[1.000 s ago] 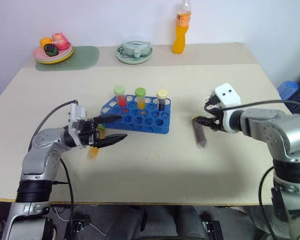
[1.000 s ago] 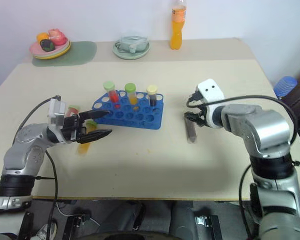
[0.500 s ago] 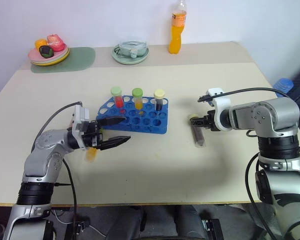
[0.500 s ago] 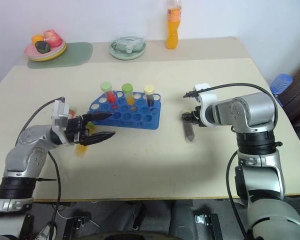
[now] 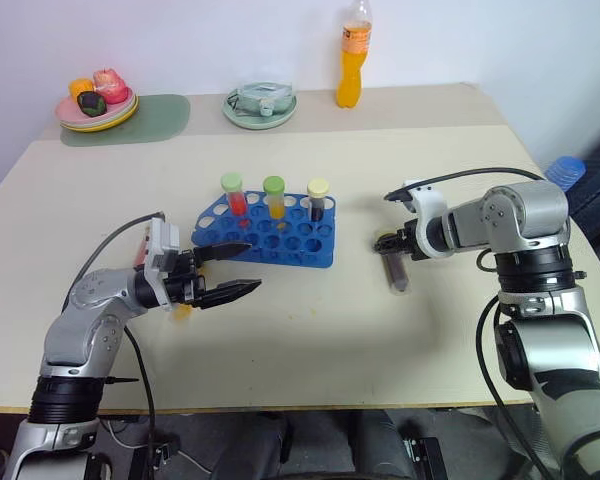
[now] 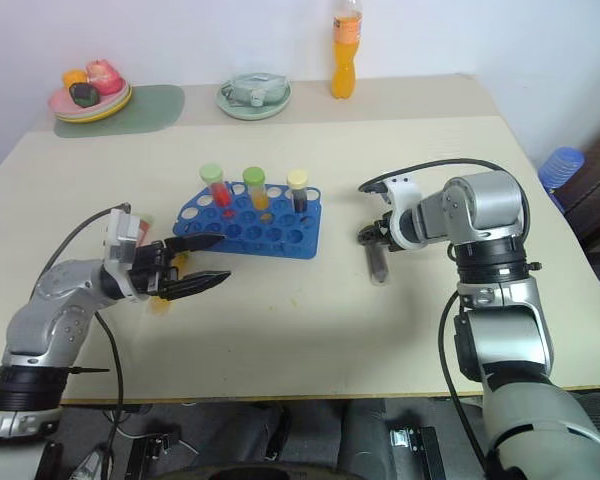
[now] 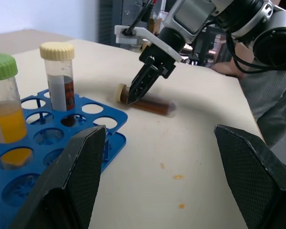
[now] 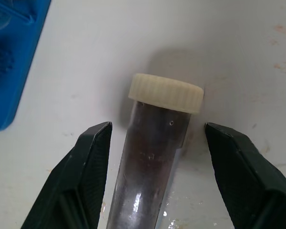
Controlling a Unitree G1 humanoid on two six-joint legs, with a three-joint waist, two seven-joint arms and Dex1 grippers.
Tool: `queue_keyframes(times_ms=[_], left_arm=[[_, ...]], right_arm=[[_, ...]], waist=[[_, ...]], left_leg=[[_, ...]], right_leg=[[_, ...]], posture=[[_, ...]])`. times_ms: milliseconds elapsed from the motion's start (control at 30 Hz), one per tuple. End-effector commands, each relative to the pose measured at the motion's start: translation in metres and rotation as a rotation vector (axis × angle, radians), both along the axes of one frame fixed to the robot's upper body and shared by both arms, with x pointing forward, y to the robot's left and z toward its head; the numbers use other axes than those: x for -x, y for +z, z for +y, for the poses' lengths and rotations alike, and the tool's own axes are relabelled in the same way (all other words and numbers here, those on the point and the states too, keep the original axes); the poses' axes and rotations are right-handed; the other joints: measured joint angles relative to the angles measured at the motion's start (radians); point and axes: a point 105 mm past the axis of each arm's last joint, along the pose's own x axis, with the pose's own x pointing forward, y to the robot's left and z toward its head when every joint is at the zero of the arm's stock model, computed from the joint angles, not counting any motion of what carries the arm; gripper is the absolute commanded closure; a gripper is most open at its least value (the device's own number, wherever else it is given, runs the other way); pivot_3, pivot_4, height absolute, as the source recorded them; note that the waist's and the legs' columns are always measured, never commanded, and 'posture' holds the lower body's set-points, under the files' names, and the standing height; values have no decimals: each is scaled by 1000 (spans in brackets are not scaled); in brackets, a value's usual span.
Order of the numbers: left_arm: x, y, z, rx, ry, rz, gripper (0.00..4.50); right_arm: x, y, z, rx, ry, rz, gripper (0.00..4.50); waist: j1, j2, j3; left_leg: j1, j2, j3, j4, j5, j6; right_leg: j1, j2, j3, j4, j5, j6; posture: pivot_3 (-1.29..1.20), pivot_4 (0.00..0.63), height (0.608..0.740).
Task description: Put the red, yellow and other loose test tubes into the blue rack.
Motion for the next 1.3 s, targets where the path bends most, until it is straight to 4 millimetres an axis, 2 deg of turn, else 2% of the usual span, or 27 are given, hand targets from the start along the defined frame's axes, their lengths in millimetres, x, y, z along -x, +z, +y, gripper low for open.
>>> queue_keyframes(times_ms=[33, 67, 100, 267, 333, 433, 567, 667, 700, 767, 867, 933, 1067, 1133, 1200, 1300], left_arm=[[4, 11, 4, 10, 3, -41, 729], [4, 11, 4, 10, 4, -40, 729], [4, 11, 4, 10, 4, -39, 729], [4, 10, 4, 11, 7, -40, 729], [2, 10, 5, 14, 13, -43, 729], [0, 11, 6, 19, 24, -52, 729], [-7, 11, 12, 27, 71, -73, 729], [-17, 11, 15, 31, 136, -113, 729], [-18, 12, 15, 34, 143, -119, 729], [-18, 13, 14, 45, 140, -127, 729], [-20, 12, 11, 52, 172, -143, 729], [-19, 11, 14, 59, 192, -133, 729], [-16, 6, 27, 43, 219, -104, 729], [-16, 4, 33, 39, 230, -94, 729], [-15, 2, 39, 34, 239, -87, 729], [-13, 2, 45, 34, 247, -81, 729]], right_arm=[[1, -5, 1, 22, 17, 8, 3176], [2, -5, 2, 22, 27, 3, 3569], [1, -4, 0, 48, 40, -22, 3690], [1, 1, -4, 115, 103, -109, 3690], [3, 14, -1, 152, 223, -255, 3690], [19, 33, 8, 127, 380, -389, 3690], [54, 65, 36, -66, 608, -662, 3690], [74, 78, 53, -228, 729, -793, 3690], [76, 82, 57, -276, 748, -831, 3690], [82, 99, 70, -490, 767, -944, 3690], [66, 110, 85, -514, 620, -1128, 3690], [58, 109, 97, -500, 590, -1223, 3690], [52, 95, 121, -500, 571, -1294, 3690], [50, 86, 127, -541, 538, -1292, 3690], [48, 72, 131, -499, 559, -1305, 3690], [44, 62, 130, -511, 533, -1290, 3690]], waist=[[0, 0, 0], [0, 0, 0], [0, 0, 0], [4, 0, 0], [9, -1, 0], [9, -1, 0], [6, -1, 0], [-4, -1, 1], [-5, -1, 1], [-6, -1, 1], [-4, -1, 1], [-5, -1, 1], [-17, 0, 1], [-21, 0, 1], [-23, 0, 1], [-24, 0, 1]], left_leg=[[0, 0, 0, 0, 0, 0], [0, 0, 0, 0, 0, 0], [0, 0, 0, 0, 0, 0], [0, 0, 1, 0, 0, 0], [0, 0, 1, 1, 0, 0], [-2, -1, 1, 3, -1, 1], [-2, -1, 2, 3, -1, 2], [1, 2, 5, 1, -2, 1], [1, 3, 5, 1, -2, 1], [1, 3, 5, 1, -2, 1], [1, 3, 5, 1, -2, 1], [1, 3, 5, 1, -2, 1], [1, 3, 5, 1, -2, 0], [1, 4, 5, 1, -2, 0], [1, 4, 4, 0, -2, -1], [2, 4, 4, 0, -2, -1]], right_leg=[[0, 0, 0, 0, 0, 0], [0, 0, 0, 0, 0, 0], [0, 0, 0, 0, 0, 0], [1, 0, 0, 0, 0, 0], [1, 0, 0, -1, 1, 1], [1, -1, -1, -2, 2, 3], [1, -1, -1, -3, 2, 4], [1, 0, -1, -3, 3, 4], [1, 1, -1, -3, 3, 3], [1, 1, -1, -3, 3, 3], [1, 1, -1, -3, 3, 3], [0, 2, -1, -2, 4, 2], [-1, 2, -1, -1, 4, 2], [-2, 3, -1, -1, 4, 2], [-2, 4, -1, -1, 4, 2], [-1, 5, -1, -1, 4, 1]], posture=[[0, 150, 740], [0, 150, 740], [0, 150, 740], [0, 150, 740], [0, 150, 740], [0, 150, 740], [0, 150, 740], [0, 150, 740], [0, 150, 740], [0, 150, 740], [0, 150, 740], [0, 150, 740], [0, 150, 740], [0, 150, 740], [0, 150, 740], [0, 150, 740]])
